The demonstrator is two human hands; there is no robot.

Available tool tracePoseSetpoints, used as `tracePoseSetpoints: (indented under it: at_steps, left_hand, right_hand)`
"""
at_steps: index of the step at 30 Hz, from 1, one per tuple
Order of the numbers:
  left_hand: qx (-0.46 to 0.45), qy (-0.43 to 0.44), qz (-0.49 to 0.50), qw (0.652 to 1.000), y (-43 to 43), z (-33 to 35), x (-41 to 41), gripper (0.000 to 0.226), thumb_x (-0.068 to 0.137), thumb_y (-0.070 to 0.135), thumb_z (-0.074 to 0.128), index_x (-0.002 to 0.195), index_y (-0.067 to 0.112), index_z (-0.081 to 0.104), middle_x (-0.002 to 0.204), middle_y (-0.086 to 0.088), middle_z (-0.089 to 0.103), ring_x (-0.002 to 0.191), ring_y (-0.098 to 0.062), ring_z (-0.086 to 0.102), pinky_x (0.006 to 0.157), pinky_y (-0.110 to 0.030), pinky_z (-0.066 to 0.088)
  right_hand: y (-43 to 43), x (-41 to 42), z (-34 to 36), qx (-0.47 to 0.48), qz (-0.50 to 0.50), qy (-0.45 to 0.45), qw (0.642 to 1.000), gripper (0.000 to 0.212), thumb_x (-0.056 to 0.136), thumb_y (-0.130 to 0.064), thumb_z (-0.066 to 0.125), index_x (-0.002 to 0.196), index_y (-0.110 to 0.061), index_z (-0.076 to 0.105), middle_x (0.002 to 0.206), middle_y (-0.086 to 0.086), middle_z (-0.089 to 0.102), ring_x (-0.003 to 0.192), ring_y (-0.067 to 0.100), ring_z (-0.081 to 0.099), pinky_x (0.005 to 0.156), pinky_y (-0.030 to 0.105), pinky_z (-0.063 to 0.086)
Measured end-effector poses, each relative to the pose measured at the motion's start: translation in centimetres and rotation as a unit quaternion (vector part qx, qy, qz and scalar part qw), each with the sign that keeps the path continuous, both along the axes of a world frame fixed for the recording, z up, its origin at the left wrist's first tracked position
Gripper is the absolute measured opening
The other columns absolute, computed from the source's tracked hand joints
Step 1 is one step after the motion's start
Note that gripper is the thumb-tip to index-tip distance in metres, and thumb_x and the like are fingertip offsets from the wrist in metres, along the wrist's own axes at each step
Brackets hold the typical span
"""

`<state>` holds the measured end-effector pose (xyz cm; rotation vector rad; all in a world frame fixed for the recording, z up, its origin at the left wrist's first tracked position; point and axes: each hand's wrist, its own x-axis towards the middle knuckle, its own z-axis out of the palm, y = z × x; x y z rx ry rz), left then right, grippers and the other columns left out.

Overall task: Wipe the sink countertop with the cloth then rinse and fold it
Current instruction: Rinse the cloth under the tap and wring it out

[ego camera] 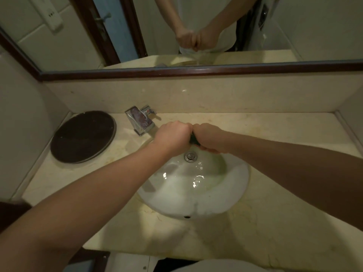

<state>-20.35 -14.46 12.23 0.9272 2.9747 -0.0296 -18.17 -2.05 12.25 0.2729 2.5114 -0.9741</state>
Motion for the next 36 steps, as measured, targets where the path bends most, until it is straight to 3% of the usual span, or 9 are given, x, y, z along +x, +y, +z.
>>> tracePoseSetpoints:
  at_steps: [3,7,10,13,17,26,29,32,36]
  left_hand:
    - [-0.002,-0.099,0.048,0.994,0.4,0.1,-0.2,0.012,0.076,0.009,0.053,0.082,0.017,0.059,0.064,0.000,0.050,0.056,-0.020,0.051,0.051,-0.027,0.038]
    - [0.044,-0.204,0.065,0.976,0.5,-0.8,-0.5,0.012,0.080,0.008,0.052,0.069,0.011,0.054,0.062,-0.006,0.056,0.057,-0.024,0.052,0.045,-0.026,0.035]
    - [0.127,-0.273,0.078,0.950,0.3,-1.7,-0.5,0.011,0.079,0.006,0.059,0.087,0.000,0.062,0.079,-0.016,0.064,0.062,-0.022,0.052,0.049,-0.029,0.039]
    - [0.194,-0.389,0.144,0.889,0.0,-1.8,0.1,0.011,0.075,0.004,0.063,0.085,0.005,0.057,0.055,-0.010,0.044,0.044,-0.020,0.034,0.041,-0.022,0.026]
    - [0.196,-0.449,0.141,0.860,-0.1,-1.3,-0.1,0.011,0.074,0.000,0.059,0.084,0.004,0.056,0.046,-0.005,0.033,0.040,-0.017,0.026,0.044,-0.023,0.021]
    - [0.116,-0.489,0.042,0.863,-1.8,0.6,-0.3,0.033,0.076,-0.006,0.064,0.062,0.017,0.046,0.045,0.004,0.038,0.038,-0.010,0.033,0.040,-0.020,0.026]
    - [0.184,-0.422,0.045,0.887,-2.0,0.0,0.0,0.036,0.074,0.000,0.074,0.097,0.021,0.056,0.066,0.003,0.052,0.046,-0.005,0.047,0.043,-0.018,0.036]
    - [0.270,-0.220,0.038,0.937,-3.0,-1.1,0.7,0.087,0.070,0.020,0.084,0.143,0.020,0.036,0.112,-0.004,0.055,0.091,-0.009,0.059,0.074,-0.014,0.048]
    - [0.239,0.136,-0.092,0.957,-3.6,-2.9,2.3,0.081,0.074,0.017,0.078,0.141,0.009,0.033,0.133,-0.020,0.039,0.123,-0.030,0.041,0.105,-0.043,0.042]
  right_hand:
    - [-0.1,0.1,-1.9,0.067,0.067,0.146,0.985,0.020,0.097,-0.005,0.040,0.109,0.006,0.051,0.104,0.029,0.059,0.091,0.039,0.060,0.063,0.037,0.035]
    - [0.7,-0.5,-2.3,0.132,0.151,0.152,0.968,0.010,0.064,0.013,0.051,0.073,0.011,0.054,0.060,0.029,0.056,0.046,0.040,0.057,0.044,0.030,0.028]
    - [0.1,0.1,-2.4,0.121,0.140,0.219,0.958,0.021,0.082,-0.003,0.034,0.067,-0.004,0.048,0.068,0.022,0.055,0.060,0.034,0.057,0.053,0.032,0.037]
    - [0.8,-0.2,-2.7,0.164,0.125,0.235,0.950,0.036,0.098,-0.021,0.033,0.064,-0.012,0.042,0.077,0.013,0.055,0.075,0.031,0.057,0.068,0.033,0.045]
    - [1.2,0.0,-3.2,0.170,0.208,0.338,0.902,0.053,0.088,-0.030,0.016,0.064,-0.006,0.057,0.064,0.021,0.063,0.055,0.036,0.053,0.053,0.033,0.033]
    - [2.2,1.5,-2.6,0.105,0.284,0.381,0.874,0.037,0.086,-0.046,0.053,0.096,-0.013,0.065,0.068,0.006,0.065,0.057,0.028,0.056,0.056,0.026,0.029]
    - [1.8,1.5,-2.4,0.023,0.239,0.282,0.929,0.018,0.091,-0.036,0.057,0.089,-0.021,0.067,0.071,0.000,0.060,0.062,0.018,0.050,0.056,0.028,0.032]
    - [1.8,1.7,-1.6,-0.103,0.097,0.184,0.973,0.037,0.094,-0.034,0.053,0.060,-0.020,0.053,0.053,-0.002,0.047,0.045,0.012,0.043,0.049,0.028,0.032]
    - [2.2,1.6,0.7,-0.363,-0.091,-0.087,0.923,0.041,0.093,-0.048,0.042,0.067,-0.018,0.049,0.047,-0.006,0.033,0.034,0.007,0.026,0.039,0.018,0.017]
